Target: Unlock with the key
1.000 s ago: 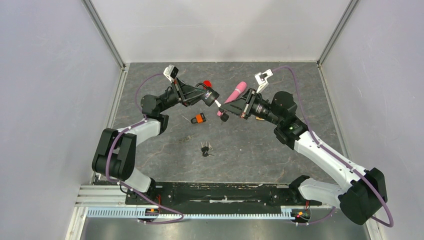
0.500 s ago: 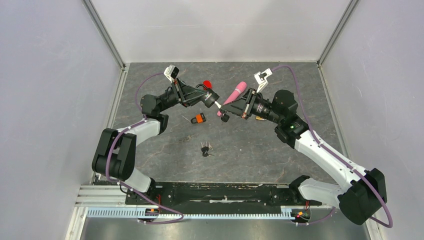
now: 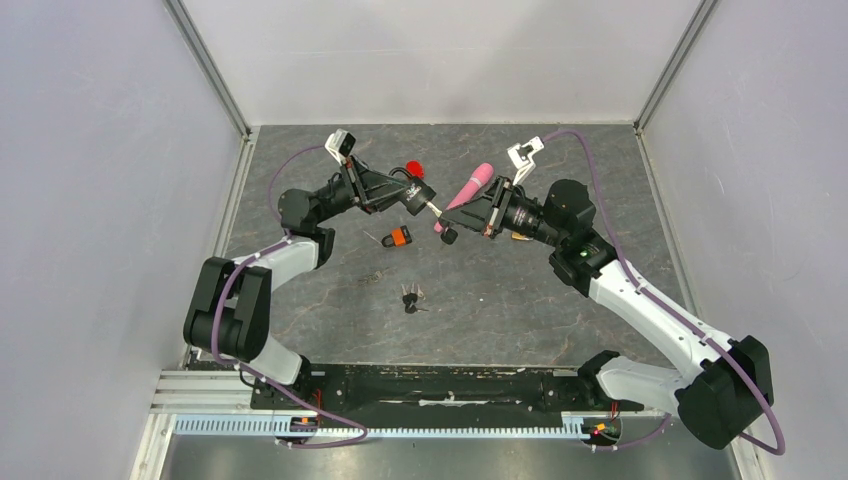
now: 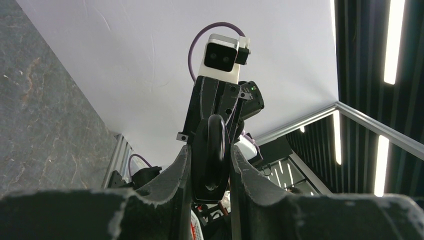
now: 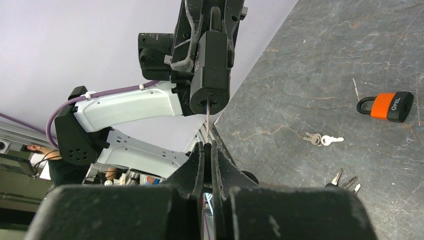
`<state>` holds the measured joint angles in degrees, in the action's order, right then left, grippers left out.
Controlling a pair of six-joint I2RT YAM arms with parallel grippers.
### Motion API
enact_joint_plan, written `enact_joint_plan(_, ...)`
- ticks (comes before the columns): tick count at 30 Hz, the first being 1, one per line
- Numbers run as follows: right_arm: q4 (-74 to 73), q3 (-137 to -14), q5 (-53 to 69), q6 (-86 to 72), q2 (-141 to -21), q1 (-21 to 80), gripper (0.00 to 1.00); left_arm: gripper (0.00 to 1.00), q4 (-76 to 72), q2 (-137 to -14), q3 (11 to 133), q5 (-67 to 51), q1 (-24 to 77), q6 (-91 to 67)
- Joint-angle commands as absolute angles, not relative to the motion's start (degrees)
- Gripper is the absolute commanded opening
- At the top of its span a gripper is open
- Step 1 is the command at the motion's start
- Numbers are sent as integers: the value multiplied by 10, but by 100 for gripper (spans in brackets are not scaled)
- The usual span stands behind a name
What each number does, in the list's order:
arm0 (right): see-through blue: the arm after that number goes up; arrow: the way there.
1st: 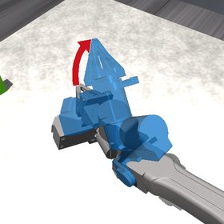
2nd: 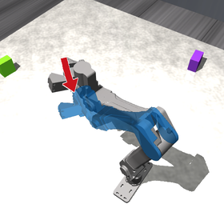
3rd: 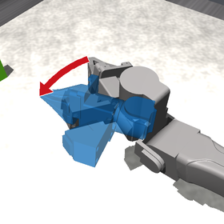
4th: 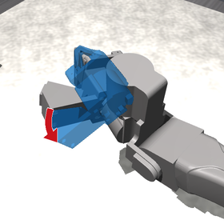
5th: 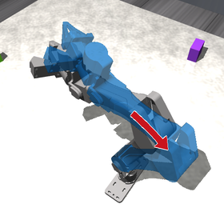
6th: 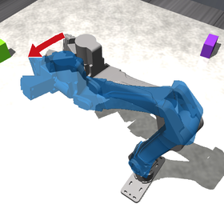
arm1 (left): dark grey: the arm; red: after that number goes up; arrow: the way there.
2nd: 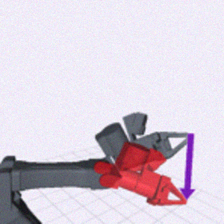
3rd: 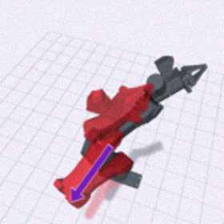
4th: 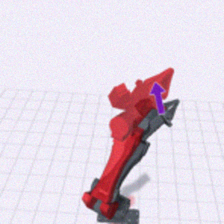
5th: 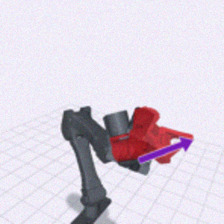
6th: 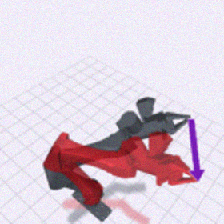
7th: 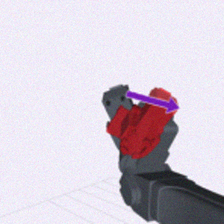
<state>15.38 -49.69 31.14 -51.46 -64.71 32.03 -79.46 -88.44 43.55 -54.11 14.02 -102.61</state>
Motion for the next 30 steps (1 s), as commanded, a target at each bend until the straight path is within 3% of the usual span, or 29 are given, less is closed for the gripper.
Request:
enact_joint_plan(1, 193, -507, 311, -515, -644, 327, 0, 2, -851, -857, 455, -529, 132, -1055)
enact_joint_plan(30, 186, -512, 247, -513, -637, 343, 0, 2, -859, -843, 455, -539, 132, -1067)
